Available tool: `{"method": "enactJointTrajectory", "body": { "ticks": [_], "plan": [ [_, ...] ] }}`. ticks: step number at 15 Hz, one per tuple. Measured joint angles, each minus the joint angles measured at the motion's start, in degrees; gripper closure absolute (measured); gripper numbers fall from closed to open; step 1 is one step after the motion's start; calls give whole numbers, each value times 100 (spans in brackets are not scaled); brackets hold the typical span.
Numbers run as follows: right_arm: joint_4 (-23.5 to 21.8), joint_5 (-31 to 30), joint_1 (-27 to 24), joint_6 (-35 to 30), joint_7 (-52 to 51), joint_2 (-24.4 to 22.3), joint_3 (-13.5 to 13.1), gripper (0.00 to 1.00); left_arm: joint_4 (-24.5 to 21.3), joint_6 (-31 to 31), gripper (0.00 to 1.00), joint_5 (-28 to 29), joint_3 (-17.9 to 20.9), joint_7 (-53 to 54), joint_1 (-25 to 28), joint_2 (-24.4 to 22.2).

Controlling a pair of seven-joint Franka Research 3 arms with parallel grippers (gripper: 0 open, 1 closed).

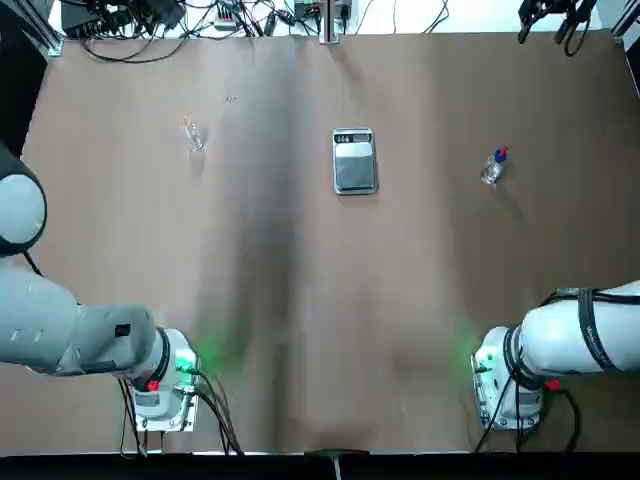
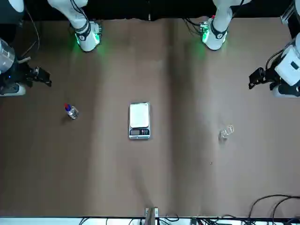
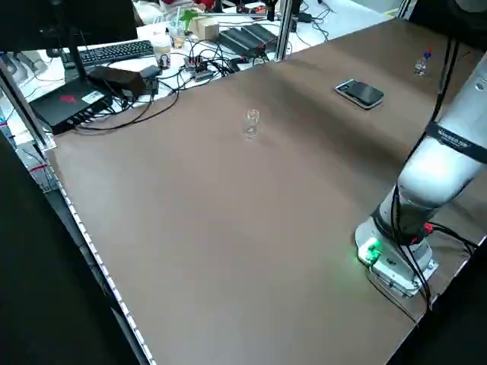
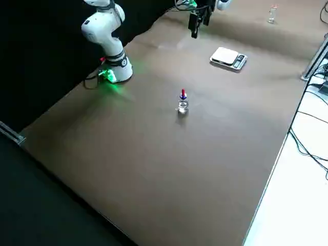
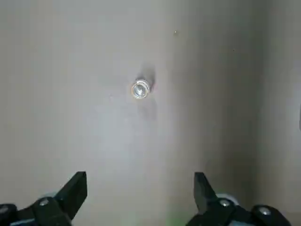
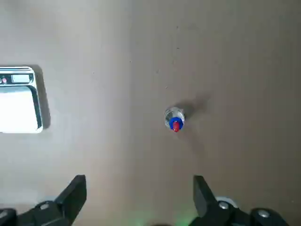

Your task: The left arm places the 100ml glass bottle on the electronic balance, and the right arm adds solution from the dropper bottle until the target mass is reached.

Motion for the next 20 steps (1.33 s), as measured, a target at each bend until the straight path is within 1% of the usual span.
{"method": "enactJointTrajectory", "body": {
  "ticks": [7,10,11,13,17,18,20],
  "plan": [
    [-154,0,-3,210,0,-6,-17,0,-8,-17,0,2,-2,0,0,38],
    [-155,0,0,212,0,-8,-9,0,-82,-9,0,8,-2,0,34,177],
    [-155,0,20,213,0,-10,8,0,-324,304,0,12,-2,1,127,350],
    [-159,0,23,212,5,-9,9,0,-829,1036,0,15,-1,6,218,508],
    [-239,0,-17,210,17,42,-53,0,-1954,2917,0,112,0,30,403,770],
    [-266,0,-27,211,17,77,-62,0,-2126,3266,0,196,1,31,426,870],
    [-312,0,-69,286,17,158,-68,0,-2262,3687,0,286,0,31,437,1137]
  ]
}}
